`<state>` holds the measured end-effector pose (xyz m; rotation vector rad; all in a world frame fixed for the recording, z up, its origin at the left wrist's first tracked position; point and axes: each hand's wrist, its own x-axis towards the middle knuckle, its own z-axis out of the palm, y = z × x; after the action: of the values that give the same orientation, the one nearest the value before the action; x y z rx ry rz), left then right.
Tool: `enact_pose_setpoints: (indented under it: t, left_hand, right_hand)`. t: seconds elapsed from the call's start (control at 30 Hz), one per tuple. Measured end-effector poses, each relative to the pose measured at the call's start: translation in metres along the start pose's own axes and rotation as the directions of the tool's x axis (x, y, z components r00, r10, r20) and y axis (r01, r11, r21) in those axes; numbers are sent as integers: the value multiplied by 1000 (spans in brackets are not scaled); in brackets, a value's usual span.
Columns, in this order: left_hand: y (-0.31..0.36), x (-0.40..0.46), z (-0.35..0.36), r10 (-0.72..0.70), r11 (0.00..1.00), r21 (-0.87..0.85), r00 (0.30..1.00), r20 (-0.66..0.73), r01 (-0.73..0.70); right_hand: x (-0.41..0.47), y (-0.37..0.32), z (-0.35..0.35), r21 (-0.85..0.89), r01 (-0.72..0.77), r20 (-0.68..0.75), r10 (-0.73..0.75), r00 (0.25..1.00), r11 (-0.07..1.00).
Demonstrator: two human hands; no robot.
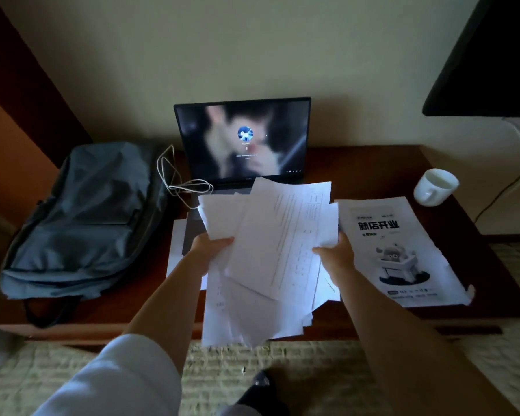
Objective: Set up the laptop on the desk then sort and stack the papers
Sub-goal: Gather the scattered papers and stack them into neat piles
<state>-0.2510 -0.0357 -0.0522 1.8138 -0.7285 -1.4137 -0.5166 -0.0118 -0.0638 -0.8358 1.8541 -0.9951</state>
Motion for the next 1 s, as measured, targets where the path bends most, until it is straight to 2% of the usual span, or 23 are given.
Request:
enact_pose_setpoints:
  t: [0.07,0.13,0.17,0.23,0.3,0.37,0.43,0.57,0.7,0.83,0.9,1.0]
  left_hand:
    - [-1,16,10,44,992,120,993,-111,-31]
    - [-5,26,18,108,979,192,972,-207,-68]
    - [-6,29,21,149,969,227,961,-233,-95]
    - [-12,32,24,256,915,377,929,-267,-143]
    - [-17,35,27,348,792,602,887,-303,-104]
    - [-20,37,30,356,730,681,884,-302,-62]
    - [-22,39,34,312,762,645,909,-277,-65]
    - [-25,36,38,332,757,651,890,-313,-53]
    - [-28,27,37,250,858,513,893,-374,-26]
    - [-29,19,34,153,944,329,889,-431,-2]
    - [-32,18,35,144,957,288,895,-422,-19]
    - [-34,19,38,107,978,209,920,-377,-28]
  right_hand:
    - [12,5,10,-227,16,-97,-39,994,974]
    - [20,11,16,-507,-36,-235,-98,967,861]
    - [22,13,20,-561,-65,-280,-115,953,825]
    - [24,15,28,-530,-84,-268,-72,961,844]
    - [27,17,38,-453,-135,-205,44,978,881]
    - [28,20,47,-428,-180,-183,110,977,886]
    - [30,21,53,-375,-197,-205,126,971,906]
    - [33,17,56,-273,-166,-153,128,980,947]
    - [41,21,30,-410,-64,-125,13,992,910]
    - [42,26,12,-446,-118,-41,111,993,887]
    - [40,26,18,-404,-114,-18,116,993,908]
    - [40,24,32,-243,-153,-25,151,988,958]
